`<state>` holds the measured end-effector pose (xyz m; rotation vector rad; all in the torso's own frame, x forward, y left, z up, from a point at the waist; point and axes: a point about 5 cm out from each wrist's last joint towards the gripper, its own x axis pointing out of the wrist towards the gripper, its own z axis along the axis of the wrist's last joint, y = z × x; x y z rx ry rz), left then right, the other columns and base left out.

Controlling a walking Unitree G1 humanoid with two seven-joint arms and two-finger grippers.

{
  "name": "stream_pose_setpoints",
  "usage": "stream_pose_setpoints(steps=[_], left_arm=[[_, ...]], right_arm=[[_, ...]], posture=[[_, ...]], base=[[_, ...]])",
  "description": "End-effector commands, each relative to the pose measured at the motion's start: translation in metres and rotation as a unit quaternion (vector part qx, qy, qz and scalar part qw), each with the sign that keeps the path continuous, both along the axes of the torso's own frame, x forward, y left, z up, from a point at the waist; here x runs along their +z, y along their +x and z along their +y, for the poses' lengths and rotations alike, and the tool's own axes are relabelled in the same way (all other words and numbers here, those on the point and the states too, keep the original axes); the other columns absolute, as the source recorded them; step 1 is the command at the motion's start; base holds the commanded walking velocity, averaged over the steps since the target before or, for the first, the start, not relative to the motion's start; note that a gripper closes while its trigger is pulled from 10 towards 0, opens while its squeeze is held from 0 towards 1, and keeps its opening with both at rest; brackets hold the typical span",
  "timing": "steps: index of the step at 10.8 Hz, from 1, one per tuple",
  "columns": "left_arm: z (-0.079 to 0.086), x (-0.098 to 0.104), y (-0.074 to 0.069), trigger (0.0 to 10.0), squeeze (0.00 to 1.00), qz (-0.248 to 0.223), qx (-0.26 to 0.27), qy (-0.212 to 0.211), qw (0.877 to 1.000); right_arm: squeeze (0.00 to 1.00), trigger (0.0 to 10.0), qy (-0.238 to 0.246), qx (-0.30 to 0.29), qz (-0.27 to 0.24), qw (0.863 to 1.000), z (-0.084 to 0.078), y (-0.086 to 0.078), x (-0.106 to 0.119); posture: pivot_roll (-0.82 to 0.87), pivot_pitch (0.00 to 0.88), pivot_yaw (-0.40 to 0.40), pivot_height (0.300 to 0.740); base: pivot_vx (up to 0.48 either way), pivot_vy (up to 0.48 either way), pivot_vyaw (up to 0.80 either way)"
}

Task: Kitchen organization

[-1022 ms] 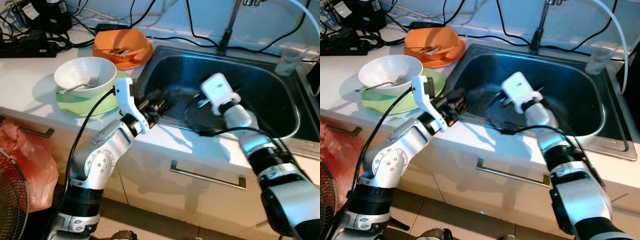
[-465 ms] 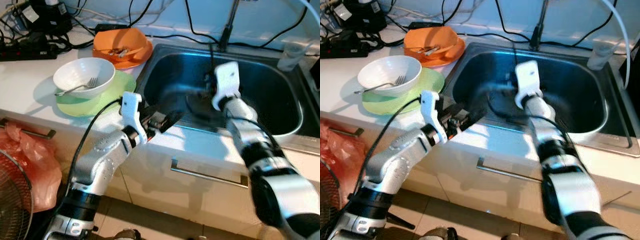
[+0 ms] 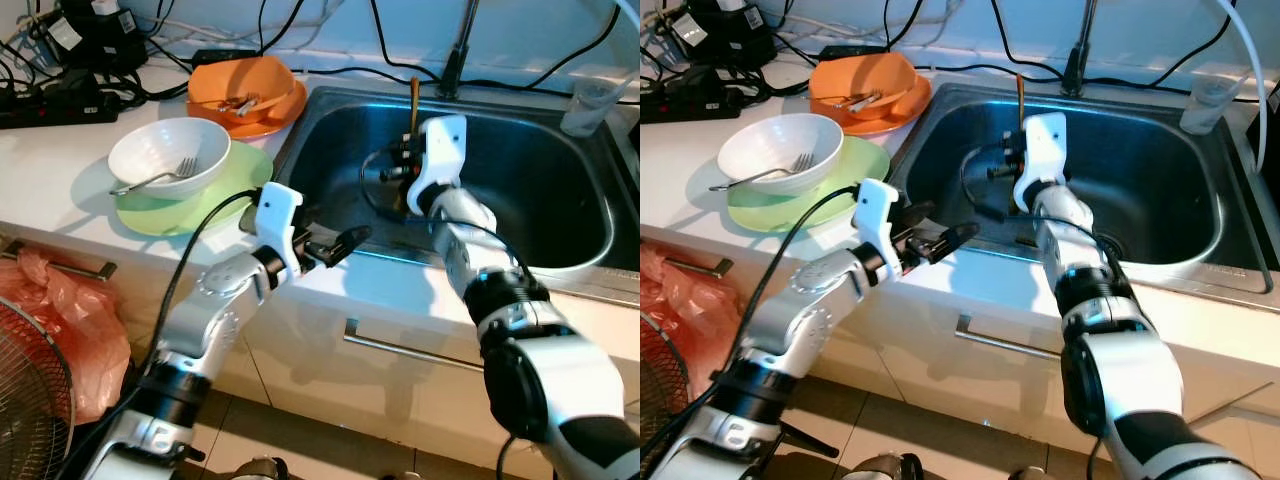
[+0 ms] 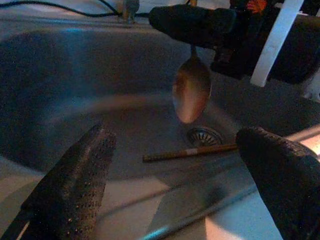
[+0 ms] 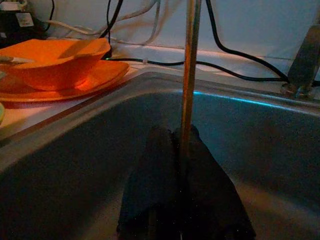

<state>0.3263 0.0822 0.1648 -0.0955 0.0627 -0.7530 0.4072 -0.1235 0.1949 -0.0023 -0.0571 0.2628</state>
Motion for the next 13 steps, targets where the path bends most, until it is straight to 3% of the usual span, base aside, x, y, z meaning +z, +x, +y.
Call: stream_pose_setpoints(steps=[1, 5, 6, 12, 13], left_arm=[[0.0, 0.003, 0.003, 10.0, 1.0, -0.012, 0.001, 0.008, 1.0], [0.006, 0.011, 0.019, 10.0, 1.0, -0.039, 0.036, 0.013, 0.998], [0.005, 0.013, 0.02, 10.0, 1.0, -0.044, 0.036, 0.011, 0.998], [0.005, 0.013, 0.022, 10.0, 1.0, -0.055, 0.038, 0.01, 0.998], [0.009, 0.021, 0.024, 10.0, 1.0, -0.082, 0.059, 0.017, 0.995]], right_arm=[[0.0, 10.0, 0.011, -0.006, 0.013, 1.0, 0.0, 0.002, 0.002], [0.0, 10.0, 0.011, 0.002, 0.039, 0.999, 0.005, 0.002, -0.006], [1.0, 10.0, 0.01, 0.003, 0.045, 0.999, 0.005, 0.001, -0.009], [1.0, 10.0, 0.009, 0.015, 0.055, 0.998, 0.008, 0.0, -0.012], [1.0, 10.0, 0.016, 0.014, 0.046, 0.999, 0.006, 0.001, -0.008]], posture=[[0.07, 0.09, 0.071, 0.74], [0.07, 0.087, 0.069, 0.74], [0.07, 0.087, 0.069, 0.74], [0.07, 0.078, 0.06, 0.74], [0.07, 0.075, 0.058, 0.74]], base=[[0.0, 0.0, 0.0], [0.0, 0.0, 0.0], [0.0, 0.0, 0.0], [0.0, 0.0, 0.0], [0.0, 0.0, 0.0]])
